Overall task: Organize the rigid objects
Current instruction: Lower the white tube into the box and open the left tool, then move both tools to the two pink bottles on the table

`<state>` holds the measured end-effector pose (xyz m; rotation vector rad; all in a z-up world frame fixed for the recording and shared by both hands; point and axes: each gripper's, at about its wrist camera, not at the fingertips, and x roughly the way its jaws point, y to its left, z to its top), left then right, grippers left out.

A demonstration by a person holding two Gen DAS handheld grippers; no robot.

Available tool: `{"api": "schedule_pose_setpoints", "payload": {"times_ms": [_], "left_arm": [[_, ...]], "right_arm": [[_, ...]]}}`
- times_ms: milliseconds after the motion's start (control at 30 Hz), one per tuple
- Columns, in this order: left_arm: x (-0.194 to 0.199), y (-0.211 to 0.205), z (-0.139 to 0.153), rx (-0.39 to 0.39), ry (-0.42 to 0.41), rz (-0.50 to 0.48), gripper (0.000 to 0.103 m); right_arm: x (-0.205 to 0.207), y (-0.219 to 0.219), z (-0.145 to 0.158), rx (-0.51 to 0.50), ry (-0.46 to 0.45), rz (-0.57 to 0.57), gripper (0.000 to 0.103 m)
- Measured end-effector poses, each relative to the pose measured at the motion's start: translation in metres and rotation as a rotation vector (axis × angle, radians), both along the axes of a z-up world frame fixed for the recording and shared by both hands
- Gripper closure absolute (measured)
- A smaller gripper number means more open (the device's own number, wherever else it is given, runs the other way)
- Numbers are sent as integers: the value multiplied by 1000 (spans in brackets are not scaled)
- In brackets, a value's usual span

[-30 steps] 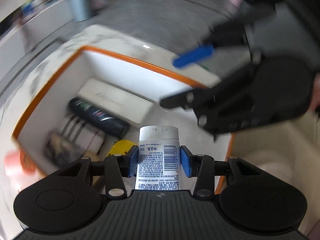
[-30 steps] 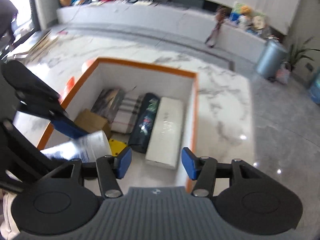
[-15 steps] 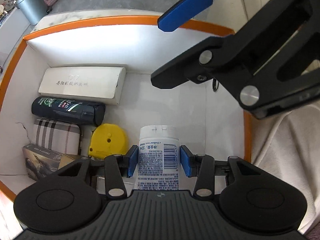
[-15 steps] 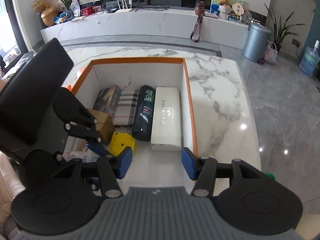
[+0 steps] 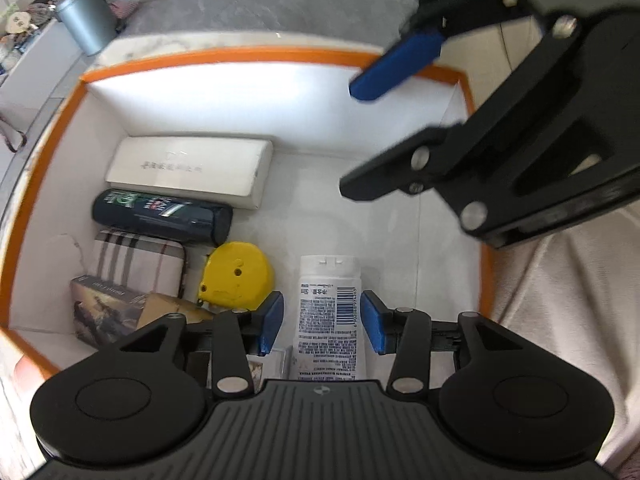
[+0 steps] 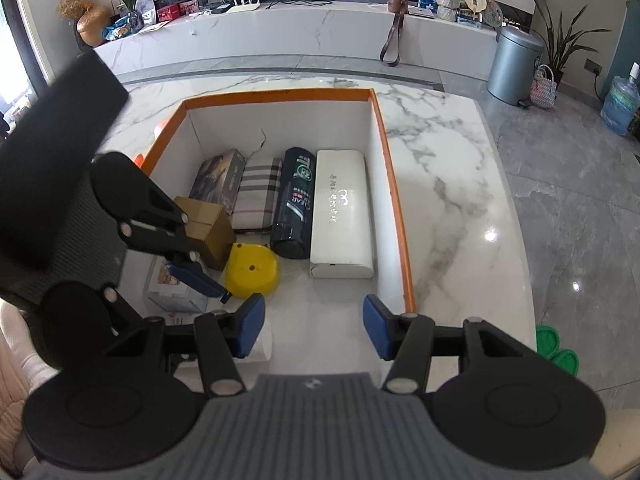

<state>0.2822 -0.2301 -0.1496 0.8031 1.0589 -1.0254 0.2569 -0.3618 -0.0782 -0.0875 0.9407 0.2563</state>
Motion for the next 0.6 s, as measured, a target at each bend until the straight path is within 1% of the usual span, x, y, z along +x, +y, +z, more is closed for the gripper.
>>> {"api": "schedule_pose_setpoints", "payload": {"times_ms": [100,167,233,300,333,433,467,500,533,600], "left_arm": [[-5,10,21,-69,-17,38,50],[-14,13,42,-127,-29,64,50],[-18,29,61,-178,-50,94,50],[-19,50,77,-230,-67,152,50],[-16,62,83,-250,-72,197,50],[-8,103,96,-290,-96,377,50],[-5,117,98,-292,-103,442,50],[-4,130,100,-294,-113,508,50],[-3,143,101,-301,-117,569,50],[-1,167,100,-322,-106,678,50]], "right_arm": [[-2,4,3,-7,-2,9,47],[-4,8,7,-9,-9,16,47],[-5,14,11,-11,-16,27,47],[-7,21,16,-10,-32,40,47],[-7,25,19,-6,-43,45,47],[-6,40,27,17,-81,65,48],[-5,46,30,27,-94,74,52],[-4,53,31,36,-102,87,59],[-2,61,33,40,-108,100,61],[4,78,37,41,-120,129,62]]}}
